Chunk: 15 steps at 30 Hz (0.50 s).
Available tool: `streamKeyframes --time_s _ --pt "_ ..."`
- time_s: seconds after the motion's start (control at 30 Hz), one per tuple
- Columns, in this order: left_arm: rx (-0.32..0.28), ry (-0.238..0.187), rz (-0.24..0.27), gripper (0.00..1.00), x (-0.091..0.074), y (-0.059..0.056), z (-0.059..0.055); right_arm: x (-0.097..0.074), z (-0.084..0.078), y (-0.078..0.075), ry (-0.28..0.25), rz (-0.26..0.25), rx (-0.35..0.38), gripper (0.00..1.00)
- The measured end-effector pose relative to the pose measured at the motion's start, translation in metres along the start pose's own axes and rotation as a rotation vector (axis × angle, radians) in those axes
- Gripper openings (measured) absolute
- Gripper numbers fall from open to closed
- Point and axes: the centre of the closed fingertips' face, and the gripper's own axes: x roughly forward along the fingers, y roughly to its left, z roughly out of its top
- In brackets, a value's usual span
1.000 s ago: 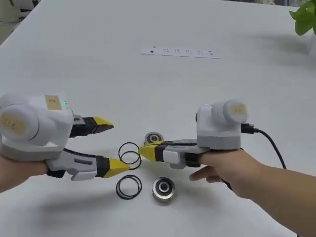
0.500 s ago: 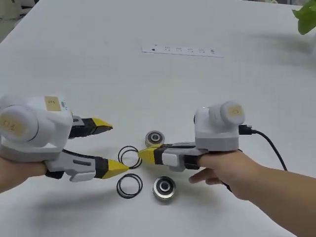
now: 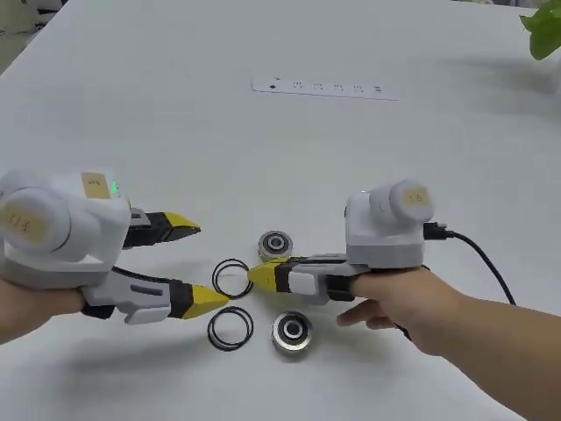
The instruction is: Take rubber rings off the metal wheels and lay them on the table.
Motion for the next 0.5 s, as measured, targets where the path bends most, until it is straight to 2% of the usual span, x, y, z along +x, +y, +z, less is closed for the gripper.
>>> streamKeyframes --time_s 0.5 --pt "0.0 0.01 -0.006 0.57 0.001 -0.0016 -0.0011 -0.004 0.0002 -0.003 0.001 -0.022 -0.021 0.08"
